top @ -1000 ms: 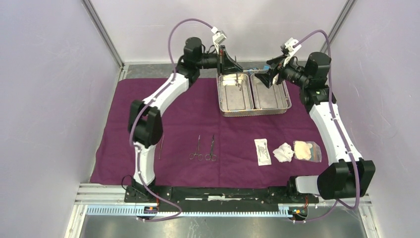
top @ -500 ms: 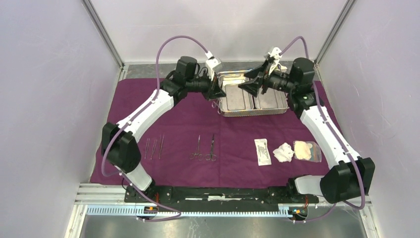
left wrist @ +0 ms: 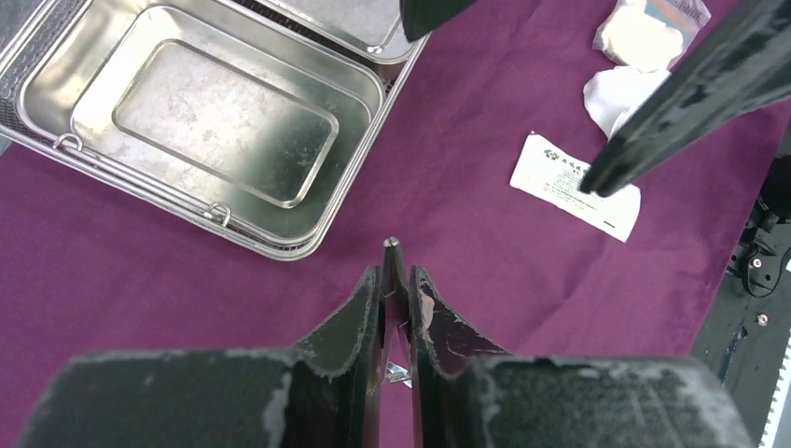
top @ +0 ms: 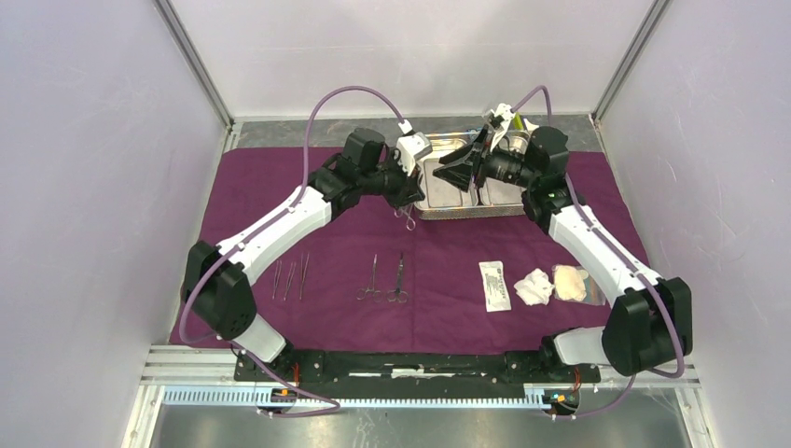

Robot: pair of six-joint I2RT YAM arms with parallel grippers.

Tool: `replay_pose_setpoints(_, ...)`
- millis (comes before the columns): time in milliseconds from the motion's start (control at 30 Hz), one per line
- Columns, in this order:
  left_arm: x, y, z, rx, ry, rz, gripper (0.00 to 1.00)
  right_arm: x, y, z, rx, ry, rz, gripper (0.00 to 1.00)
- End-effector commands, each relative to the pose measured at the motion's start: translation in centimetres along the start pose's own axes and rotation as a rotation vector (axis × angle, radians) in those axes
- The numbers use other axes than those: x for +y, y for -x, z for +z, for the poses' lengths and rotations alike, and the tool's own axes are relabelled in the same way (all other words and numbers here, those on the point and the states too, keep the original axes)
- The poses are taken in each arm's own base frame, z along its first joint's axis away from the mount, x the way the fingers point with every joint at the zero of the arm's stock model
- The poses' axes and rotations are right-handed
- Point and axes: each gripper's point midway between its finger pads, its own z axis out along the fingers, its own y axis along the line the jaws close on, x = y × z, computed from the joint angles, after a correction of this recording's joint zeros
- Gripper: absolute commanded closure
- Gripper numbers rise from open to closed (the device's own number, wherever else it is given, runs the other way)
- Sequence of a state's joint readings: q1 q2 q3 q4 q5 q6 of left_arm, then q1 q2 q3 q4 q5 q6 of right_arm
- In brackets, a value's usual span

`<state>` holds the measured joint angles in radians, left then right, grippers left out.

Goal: Open and lay out the surgical kit
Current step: Pick up the medical item from the container.

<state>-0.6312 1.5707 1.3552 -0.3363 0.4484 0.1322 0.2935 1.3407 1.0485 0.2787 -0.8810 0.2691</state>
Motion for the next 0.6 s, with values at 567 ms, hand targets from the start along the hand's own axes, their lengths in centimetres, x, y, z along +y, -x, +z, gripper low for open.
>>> replay_pose_setpoints(567, -0.6, 2.1, 0.2, -0.066, 0.025, 0.086, 0.98, 0.2, -2.2, 2.3, -0.031, 0.096, 0.162, 0.59)
